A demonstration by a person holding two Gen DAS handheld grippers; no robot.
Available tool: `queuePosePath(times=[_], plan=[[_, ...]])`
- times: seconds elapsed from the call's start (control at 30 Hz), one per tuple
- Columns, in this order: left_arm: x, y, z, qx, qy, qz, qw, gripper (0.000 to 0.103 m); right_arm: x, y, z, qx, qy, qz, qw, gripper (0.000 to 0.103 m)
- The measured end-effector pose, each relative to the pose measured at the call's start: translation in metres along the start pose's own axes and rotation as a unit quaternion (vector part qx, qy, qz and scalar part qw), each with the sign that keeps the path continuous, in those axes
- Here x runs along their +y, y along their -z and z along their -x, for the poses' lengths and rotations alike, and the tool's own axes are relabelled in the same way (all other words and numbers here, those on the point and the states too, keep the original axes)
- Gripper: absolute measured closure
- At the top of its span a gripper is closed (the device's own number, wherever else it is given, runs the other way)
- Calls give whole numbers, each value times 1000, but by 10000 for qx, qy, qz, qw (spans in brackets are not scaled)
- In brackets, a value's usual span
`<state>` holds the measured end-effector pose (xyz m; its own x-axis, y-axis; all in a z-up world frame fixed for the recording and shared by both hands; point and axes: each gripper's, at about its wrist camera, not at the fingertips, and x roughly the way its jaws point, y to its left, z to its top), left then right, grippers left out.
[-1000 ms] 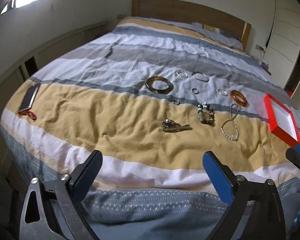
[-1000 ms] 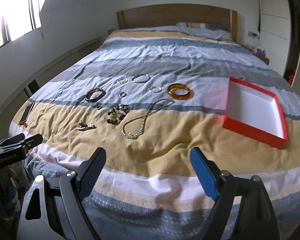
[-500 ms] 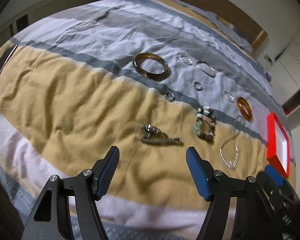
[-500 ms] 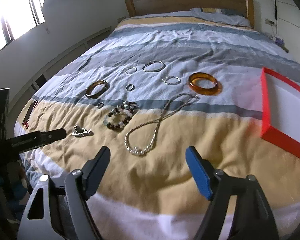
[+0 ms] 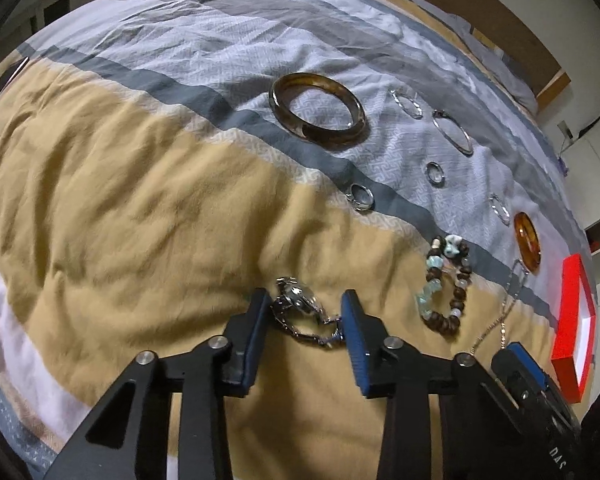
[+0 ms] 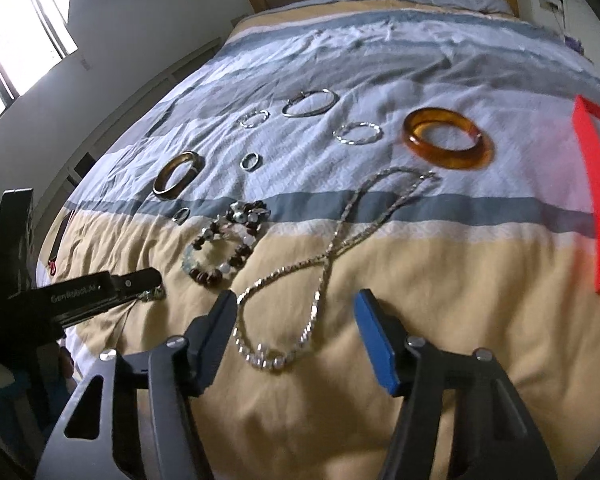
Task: Organize jewelry
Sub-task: 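Grasp the silver charm with the left tool while the right tool grasps the silver bead necklace, then carry the charm in the left tool while the right tool carries the necklace into the red box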
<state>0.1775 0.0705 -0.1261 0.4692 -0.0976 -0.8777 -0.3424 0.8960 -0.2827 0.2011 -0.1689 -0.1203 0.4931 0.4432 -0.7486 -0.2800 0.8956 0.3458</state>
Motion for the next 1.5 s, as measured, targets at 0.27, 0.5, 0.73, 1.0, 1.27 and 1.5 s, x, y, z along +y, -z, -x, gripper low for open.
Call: queuePosePath(times=[0.27,0.5,0.73,1.0,1.27,1.5], plan=[[-3,-2,-4,-110,-40,-235,9997,85,-4,-17,-29,66,-59,-68,9999,85],[-7,0,6,-219,11,-373,9991,85,-6,-18,-24,56,-285,-48,9996,98],[-11,9,35,-393,25,-476,9981,85,9,-13,18,-220,-478,103,9986,99],[-23,26,85,-708,125,-637,9954,85,26,-8,85,-698,-595,173,9956,99],[-54,43,123,-862,396,-941,9910,85,25,3,148,-1163,-608,118,9913,99],[-114,53,136,-876,801,-1392,9831,85,-6,7,197,-1567,-418,-30,9868,99]])
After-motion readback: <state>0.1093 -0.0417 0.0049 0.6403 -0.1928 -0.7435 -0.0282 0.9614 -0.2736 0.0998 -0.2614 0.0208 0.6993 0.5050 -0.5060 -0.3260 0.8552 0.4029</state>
